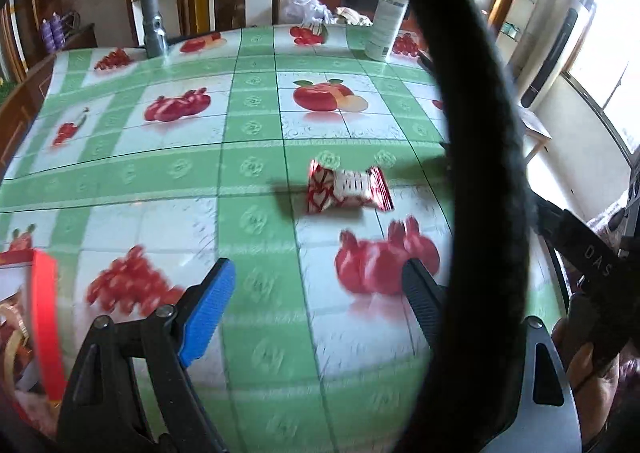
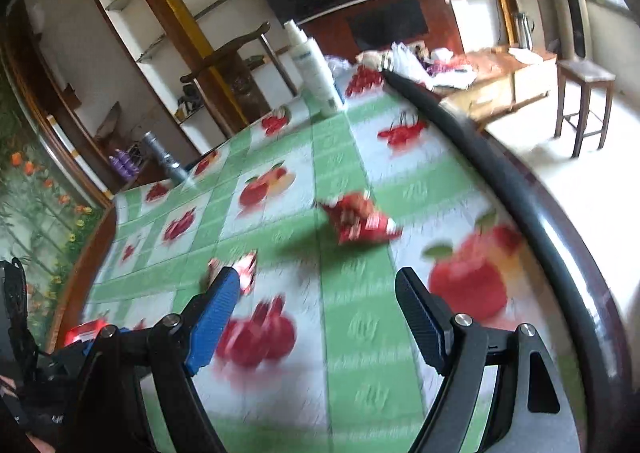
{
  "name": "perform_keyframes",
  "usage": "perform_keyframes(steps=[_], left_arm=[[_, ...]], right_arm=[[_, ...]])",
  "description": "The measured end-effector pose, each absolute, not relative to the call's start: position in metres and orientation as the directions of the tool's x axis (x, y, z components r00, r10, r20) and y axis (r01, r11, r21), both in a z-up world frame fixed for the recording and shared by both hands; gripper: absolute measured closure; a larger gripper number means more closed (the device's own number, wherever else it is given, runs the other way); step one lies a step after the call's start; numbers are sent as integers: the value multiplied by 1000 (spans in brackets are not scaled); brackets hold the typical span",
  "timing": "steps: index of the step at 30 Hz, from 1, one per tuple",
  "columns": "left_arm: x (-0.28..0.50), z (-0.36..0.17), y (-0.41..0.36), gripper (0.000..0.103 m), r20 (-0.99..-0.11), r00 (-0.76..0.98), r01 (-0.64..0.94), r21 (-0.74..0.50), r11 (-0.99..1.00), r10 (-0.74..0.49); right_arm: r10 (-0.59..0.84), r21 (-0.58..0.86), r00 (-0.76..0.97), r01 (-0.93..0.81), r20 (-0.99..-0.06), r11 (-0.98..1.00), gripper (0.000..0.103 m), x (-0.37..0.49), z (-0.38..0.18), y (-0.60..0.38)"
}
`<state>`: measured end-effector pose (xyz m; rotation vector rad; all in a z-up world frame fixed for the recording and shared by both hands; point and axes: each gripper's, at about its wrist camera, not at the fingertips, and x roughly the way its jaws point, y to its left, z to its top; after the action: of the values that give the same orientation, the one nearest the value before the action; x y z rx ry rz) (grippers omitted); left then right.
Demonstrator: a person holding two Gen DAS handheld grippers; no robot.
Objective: Organize snacks
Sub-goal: 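Move both tools back toward the last packets on the tablecloth, then grasp red-white candy with left tool while right tool grasps red patterned packet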
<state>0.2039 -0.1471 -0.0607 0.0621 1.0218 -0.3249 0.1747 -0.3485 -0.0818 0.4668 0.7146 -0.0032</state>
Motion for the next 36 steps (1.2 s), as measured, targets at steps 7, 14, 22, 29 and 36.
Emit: perform_keyframes(steps=[7,14,22,29,36], left_arm=[[237,-72,-168,18,-849,456,290,-143,946,-268],[266,-93,-183,18,-872,441,283,-88,955,-211],[262,-95,-189,80,-862,482,333,15,943,-156],[250,-93,-160,86,-867,463,303,-40,952,-184],[237,-89,-135,86,-863,457,281,-92,955,-217]], right_arm=[[122,341,702,181,-702,922,23,216,-102,-348],[87,302,676,207,-732,931,36,228,-108,-351],[77,272,663,196,-745,942,97,226,-111,-343],[119,329,689,181,-715,927,97,208,-102,-344],[65,377,731,272,-680,885,28,216,-92,-359]])
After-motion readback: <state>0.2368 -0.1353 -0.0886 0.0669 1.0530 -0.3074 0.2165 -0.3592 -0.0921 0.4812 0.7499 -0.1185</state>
